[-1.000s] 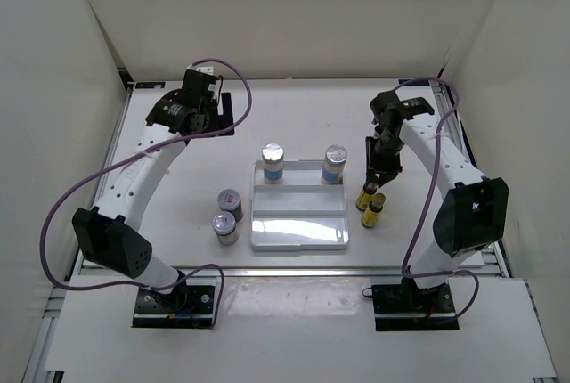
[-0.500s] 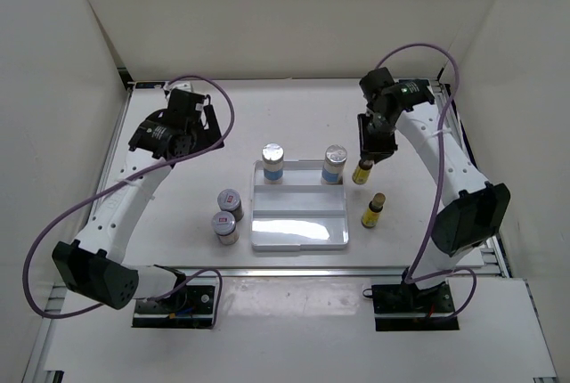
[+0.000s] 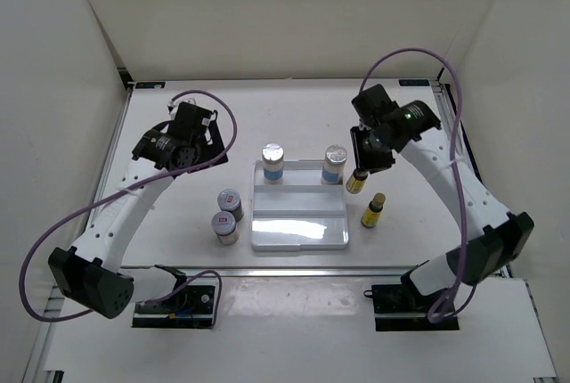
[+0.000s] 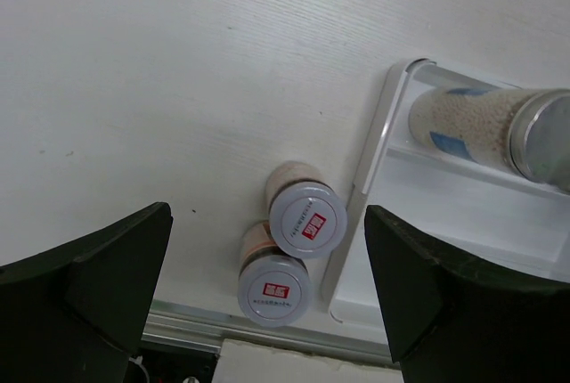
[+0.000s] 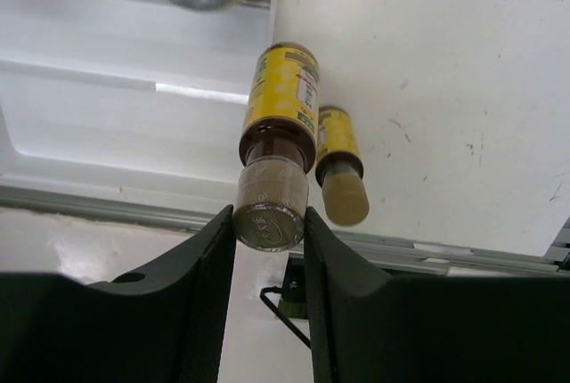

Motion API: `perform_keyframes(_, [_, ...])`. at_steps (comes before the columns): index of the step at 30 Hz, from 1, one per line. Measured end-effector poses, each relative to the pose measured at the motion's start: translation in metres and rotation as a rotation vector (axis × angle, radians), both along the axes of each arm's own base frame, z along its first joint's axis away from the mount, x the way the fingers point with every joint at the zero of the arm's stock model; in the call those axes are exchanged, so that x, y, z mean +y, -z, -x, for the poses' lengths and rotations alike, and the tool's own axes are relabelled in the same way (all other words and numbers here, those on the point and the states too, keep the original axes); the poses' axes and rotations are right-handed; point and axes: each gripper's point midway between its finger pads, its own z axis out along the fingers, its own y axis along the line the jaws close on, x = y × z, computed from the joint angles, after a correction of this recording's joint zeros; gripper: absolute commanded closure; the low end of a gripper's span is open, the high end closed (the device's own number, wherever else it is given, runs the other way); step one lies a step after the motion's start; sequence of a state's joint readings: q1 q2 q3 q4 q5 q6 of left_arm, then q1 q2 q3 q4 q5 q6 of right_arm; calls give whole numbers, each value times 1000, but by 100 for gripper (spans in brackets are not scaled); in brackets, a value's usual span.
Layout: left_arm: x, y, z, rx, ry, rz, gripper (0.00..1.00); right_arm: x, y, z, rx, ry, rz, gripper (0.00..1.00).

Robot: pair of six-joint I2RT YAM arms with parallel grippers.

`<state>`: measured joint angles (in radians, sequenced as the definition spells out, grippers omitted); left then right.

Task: Organize the condiment bottles

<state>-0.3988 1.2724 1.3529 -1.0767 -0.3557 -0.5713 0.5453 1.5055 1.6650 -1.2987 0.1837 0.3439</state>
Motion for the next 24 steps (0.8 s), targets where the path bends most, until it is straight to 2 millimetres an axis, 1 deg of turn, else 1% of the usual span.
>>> perform_keyframes(3, [-12,-1,8,-4,23,37,0,-2,3,13,-37,-8,-34,100])
perform_keyframes(6, [-21,1,20,-8,44,64,0,-5,20,25,-40,-15,-44,100])
perform_keyframes(9, [-28,9,35,2,66,75,0,-2,39,32,-23,-31,-35,100])
perform_keyframes(10, [-29,13,39,9,71,75,0,-1,44,32,-24,-39,-31,100])
perform_keyframes(14, [-31,33,51,59,87,52,0,12,39,27,-82,-71,-62,100])
perform_keyframes(18, [-36,47,61,86,111,25,0,24,37,24,-116,-105,-71,100])
perform_keyframes(20, [-36,51,64,86,99,19,0,28,38,23,-125,-116,-68,100])
perform_keyframes(24, [-30,47,65,44,34,48,0,39,44,15,-135,-130,-62,100])
